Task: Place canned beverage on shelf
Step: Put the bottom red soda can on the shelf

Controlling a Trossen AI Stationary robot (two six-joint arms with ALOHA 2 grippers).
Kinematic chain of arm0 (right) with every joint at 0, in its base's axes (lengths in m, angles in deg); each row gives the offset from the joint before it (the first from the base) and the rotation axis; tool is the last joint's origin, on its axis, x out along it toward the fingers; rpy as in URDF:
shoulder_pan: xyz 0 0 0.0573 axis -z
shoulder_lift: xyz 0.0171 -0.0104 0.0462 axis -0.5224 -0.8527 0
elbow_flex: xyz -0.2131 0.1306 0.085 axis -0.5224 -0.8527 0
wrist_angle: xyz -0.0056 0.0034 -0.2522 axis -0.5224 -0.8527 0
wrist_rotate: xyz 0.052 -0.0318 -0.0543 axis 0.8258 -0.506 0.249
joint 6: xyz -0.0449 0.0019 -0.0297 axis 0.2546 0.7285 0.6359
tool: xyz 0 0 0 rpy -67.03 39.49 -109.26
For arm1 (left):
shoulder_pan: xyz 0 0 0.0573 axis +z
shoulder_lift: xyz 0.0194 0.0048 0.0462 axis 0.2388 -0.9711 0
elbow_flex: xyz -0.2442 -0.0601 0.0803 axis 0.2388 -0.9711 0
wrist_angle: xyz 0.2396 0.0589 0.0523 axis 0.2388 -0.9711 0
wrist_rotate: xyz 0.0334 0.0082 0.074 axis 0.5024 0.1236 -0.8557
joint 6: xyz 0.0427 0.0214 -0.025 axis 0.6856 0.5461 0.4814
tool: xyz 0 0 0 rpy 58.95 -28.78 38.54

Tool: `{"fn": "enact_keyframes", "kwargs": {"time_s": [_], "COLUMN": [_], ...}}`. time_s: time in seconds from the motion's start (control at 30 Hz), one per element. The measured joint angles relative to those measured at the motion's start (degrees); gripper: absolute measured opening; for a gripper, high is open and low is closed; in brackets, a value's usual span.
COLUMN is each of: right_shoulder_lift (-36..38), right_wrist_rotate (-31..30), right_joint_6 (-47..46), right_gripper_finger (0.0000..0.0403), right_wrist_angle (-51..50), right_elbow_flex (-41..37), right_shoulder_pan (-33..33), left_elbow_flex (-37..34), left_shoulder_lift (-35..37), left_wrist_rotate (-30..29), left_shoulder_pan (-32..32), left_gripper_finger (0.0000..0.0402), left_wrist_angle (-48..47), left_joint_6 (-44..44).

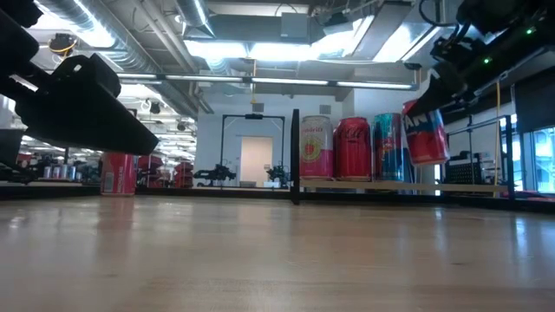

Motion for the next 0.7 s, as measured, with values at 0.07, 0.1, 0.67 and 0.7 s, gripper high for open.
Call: {"fn": "enact_keyframes", "kwargs": {"time_s": [0.07, 0.1, 0.67, 0.7], "right_shoulder_lift": [0.19, 0.29, 3.30, 3.30], "right_wrist_rotate": [1.27, 1.74, 11.51, 11.00], "right_joint_6": [0.30, 0.59, -6.33, -7.20], "right_gripper_finger": [0.0268, 0.0268, 0.0268, 0.0268], "right_wrist_angle": [0.18, 0.27, -0.69, -0.65], "right_elbow_flex": [0.00, 0.00, 0.13, 0.13], "right_shoulder_pan": [2.35, 3.54, -3.16, -5.24], "left_elbow_flex": [0.00, 0.00, 0.00, 0.00], "left_shoulder_lift": [0.00, 0.00, 0.00, 0.00], "left_wrist_rotate": [0.00, 0.00, 0.02, 0.02], "left_shoulder_pan": [-0.02, -0.01, 0.15, 0.13], "left_gripper_finger": [0.0361, 0.0361, 0.0361, 0.0361], "left_wrist_angle": [0.00, 0.00, 0.65, 0.66], "left_joint_6": [0.01, 0.00, 0.01, 0.00]}}
